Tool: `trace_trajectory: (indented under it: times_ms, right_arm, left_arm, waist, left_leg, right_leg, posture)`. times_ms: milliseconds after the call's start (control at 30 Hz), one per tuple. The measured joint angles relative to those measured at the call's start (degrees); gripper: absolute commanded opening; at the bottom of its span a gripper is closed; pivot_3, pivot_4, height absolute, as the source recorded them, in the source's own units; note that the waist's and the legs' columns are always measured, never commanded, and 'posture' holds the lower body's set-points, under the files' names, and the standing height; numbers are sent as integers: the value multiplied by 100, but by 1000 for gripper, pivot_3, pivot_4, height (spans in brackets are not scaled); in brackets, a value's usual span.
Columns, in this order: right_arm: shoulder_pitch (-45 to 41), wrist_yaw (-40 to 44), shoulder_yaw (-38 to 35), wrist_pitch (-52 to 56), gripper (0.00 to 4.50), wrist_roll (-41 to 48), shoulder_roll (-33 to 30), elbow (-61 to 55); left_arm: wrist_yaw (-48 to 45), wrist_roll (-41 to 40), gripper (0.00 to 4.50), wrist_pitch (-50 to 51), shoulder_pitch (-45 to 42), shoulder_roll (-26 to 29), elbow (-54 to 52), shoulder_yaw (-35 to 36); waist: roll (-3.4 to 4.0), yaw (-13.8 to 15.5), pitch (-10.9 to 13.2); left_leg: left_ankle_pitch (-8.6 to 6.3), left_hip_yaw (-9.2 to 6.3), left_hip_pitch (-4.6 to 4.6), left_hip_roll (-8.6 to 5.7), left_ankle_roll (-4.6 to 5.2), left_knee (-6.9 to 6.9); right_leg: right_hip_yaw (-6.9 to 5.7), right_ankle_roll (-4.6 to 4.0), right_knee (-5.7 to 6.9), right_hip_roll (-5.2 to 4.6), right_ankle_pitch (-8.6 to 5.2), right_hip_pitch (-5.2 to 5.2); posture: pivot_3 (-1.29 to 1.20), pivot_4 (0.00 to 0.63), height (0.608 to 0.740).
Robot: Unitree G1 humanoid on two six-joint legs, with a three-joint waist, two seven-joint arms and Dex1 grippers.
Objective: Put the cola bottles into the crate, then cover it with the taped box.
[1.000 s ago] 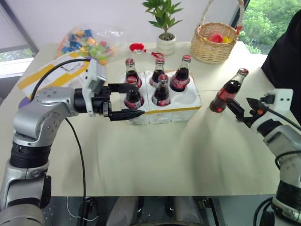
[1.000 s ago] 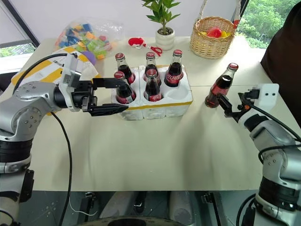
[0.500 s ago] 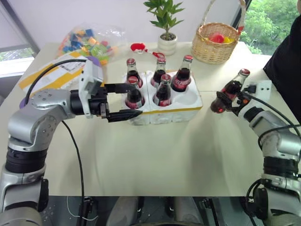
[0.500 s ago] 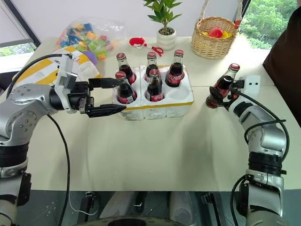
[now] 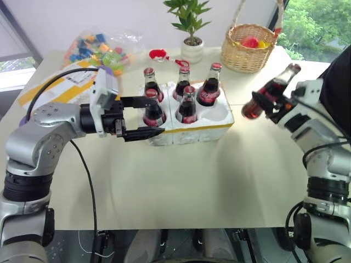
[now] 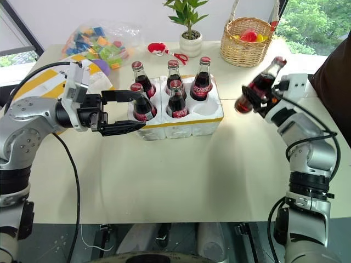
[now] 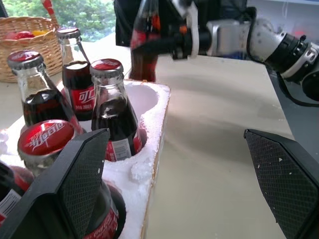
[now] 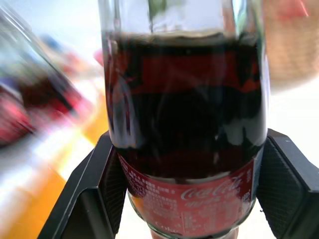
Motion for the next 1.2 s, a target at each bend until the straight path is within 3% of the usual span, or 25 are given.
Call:
trace_trajectory:
  times_ms: [133, 433, 800, 833, 900, 1200]
  right_arm:
    - [-337, 198, 111, 485, 2813, 648, -21, -822]
    - [12, 403, 1025, 646, 2813, 464, 12, -1050]
    - [-119, 867, 2051, 100, 2813, -712, -134, -371]
    - [-212, 880, 2094, 47, 3887, -790, -95, -249]
    - [-293, 893, 2095, -17, 4459, -841, -29, -93]
    - [-172, 1089, 1744, 477, 4459, -547, -283, -407]
  left_arm:
    - [5, 0, 4500, 0, -13, -1, 0, -2]
    - [15, 3, 4500, -1, -8, 0, 1, 0]
    - [112, 5, 4500, -10, -1, 6, 0, 10]
    - [113, 6, 4500, -13, -2, 5, 0, 8]
    - [114, 8, 4500, -20, -2, 6, -1, 7]
    - [289, 147, 4500, -67, 761, 533, -124, 611]
  waist:
    - [-2, 8, -1]
    - [-4, 57, 0]
    - [-8, 49, -3]
    - [-14, 41, -7]
    - [-16, 23, -7]
    - [-13, 43, -6]
  left_leg:
    - [-6, -1, 0, 6, 3, -3]
    - [-5, -1, -8, 0, 0, 5]
    - [3, 1, -7, 2, -13, 5]
    - [3, 1, -3, 2, -13, 6]
    - [-8, 1, 5, 4, 6, 6]
    - [-11, 1, 14, 6, 8, -10]
  right_leg:
    - [1, -1, -1, 3, -1, 0]
    - [4, -1, -4, 1, 1, -3]
    - [5, -1, -3, 3, 1, -3]
    - [5, -4, -3, 4, 3, 1]
    - [5, -8, -6, 5, 6, 8]
    - [9, -10, -7, 6, 5, 7]
  posture:
    - [0, 150, 732]
    - [0, 150, 732]
    - [0, 150, 732]
    - [0, 150, 732]
    - [0, 150, 732]
    - [0, 150, 732]
